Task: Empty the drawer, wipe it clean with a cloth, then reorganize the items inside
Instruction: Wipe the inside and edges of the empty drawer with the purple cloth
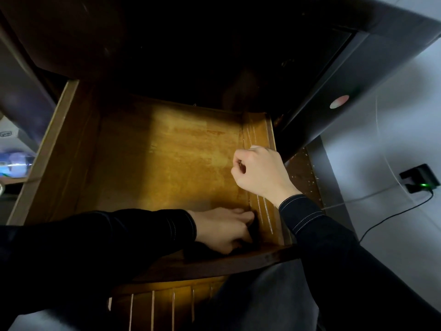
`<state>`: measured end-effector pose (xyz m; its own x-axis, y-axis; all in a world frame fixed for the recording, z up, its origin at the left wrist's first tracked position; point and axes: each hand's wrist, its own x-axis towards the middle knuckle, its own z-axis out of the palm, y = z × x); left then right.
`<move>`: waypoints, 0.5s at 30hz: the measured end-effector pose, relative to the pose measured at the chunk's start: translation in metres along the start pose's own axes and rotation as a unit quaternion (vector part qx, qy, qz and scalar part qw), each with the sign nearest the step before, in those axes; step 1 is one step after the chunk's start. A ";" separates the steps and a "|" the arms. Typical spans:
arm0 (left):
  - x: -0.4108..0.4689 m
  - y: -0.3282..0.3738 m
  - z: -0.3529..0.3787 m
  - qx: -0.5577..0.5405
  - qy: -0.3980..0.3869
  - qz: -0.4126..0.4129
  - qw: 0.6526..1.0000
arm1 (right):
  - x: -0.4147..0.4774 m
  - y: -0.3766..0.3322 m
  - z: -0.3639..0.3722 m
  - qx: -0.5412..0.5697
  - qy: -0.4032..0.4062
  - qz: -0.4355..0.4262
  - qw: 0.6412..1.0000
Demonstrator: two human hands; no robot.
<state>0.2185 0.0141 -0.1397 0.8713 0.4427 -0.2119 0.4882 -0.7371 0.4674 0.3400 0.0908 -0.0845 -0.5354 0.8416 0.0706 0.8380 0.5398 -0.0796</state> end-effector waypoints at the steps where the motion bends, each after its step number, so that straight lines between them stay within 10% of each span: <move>1: -0.001 -0.001 0.001 0.006 0.007 -0.001 1.000 | 0.000 0.000 -0.001 -0.001 -0.001 -0.001 1.000; 15: 0.027 -0.046 -0.021 -0.007 0.225 -0.282 0.933 | 0.000 -0.002 0.001 -0.011 0.009 0.016 1.000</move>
<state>0.2182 0.0710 -0.1491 0.3655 0.9297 -0.0463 0.8589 -0.3177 0.4018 0.3382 0.0903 -0.0853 -0.5059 0.8583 0.0853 0.8573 0.5113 -0.0600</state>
